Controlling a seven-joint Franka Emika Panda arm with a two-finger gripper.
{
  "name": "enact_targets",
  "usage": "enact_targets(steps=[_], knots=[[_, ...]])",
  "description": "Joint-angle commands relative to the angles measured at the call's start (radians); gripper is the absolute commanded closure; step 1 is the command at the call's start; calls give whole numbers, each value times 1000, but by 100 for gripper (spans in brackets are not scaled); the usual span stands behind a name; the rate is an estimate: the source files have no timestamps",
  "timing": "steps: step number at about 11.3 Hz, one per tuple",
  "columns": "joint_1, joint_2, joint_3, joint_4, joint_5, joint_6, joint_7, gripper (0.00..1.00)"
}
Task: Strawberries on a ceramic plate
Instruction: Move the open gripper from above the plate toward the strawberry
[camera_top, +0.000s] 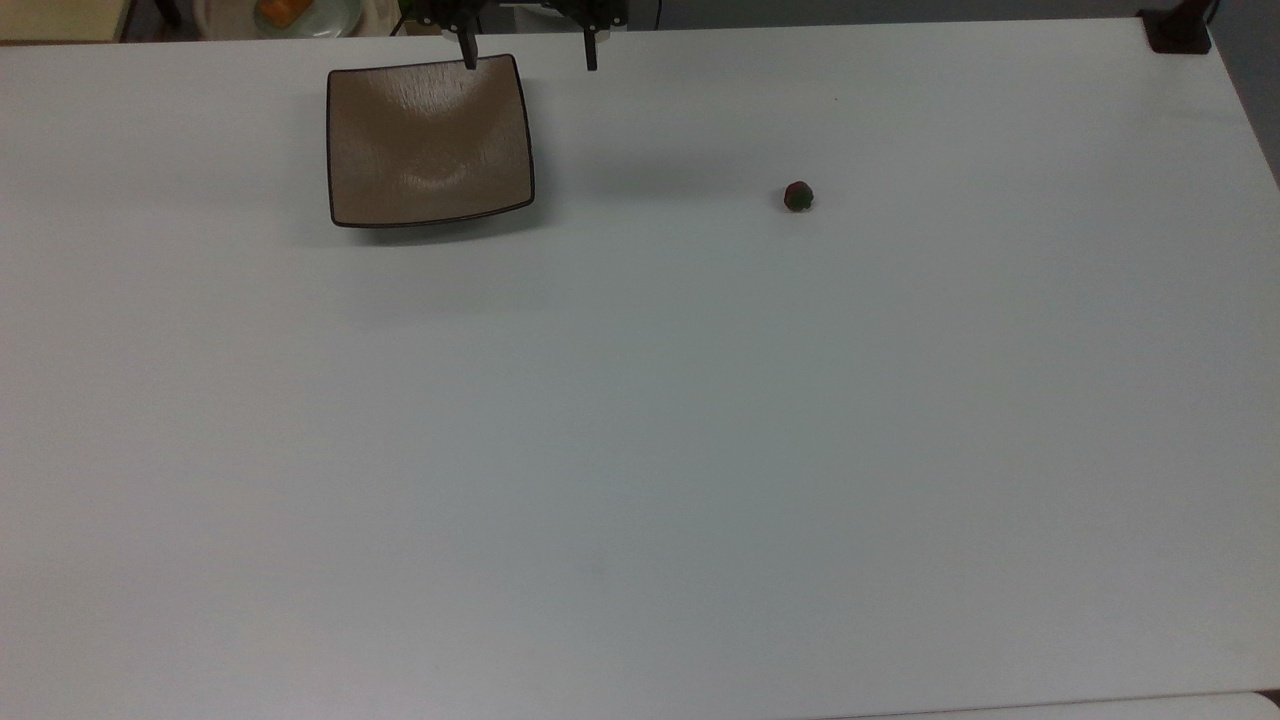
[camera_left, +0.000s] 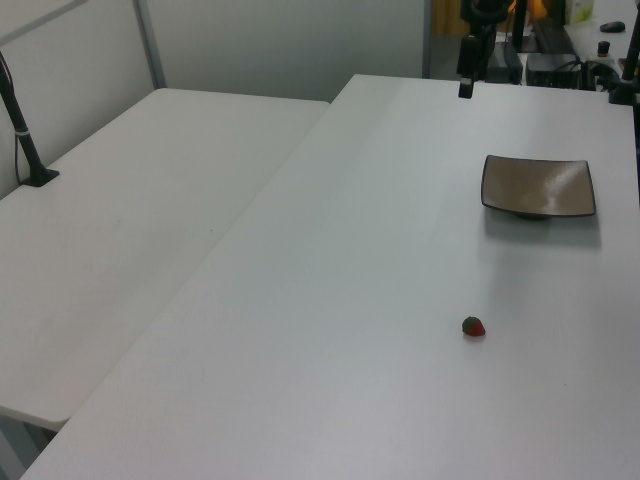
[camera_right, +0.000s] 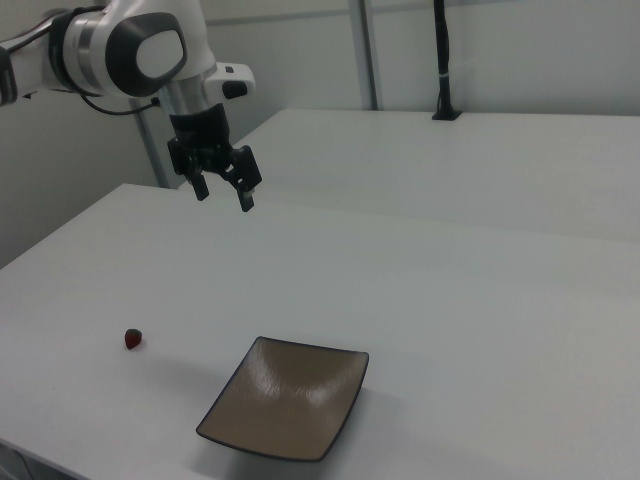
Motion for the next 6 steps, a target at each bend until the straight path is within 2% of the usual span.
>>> enact_targets(steps=[1, 6], knots=[[14, -21, -15, 5, -12, -10, 1, 0], [20, -22, -14, 5, -12, -10, 4, 0]])
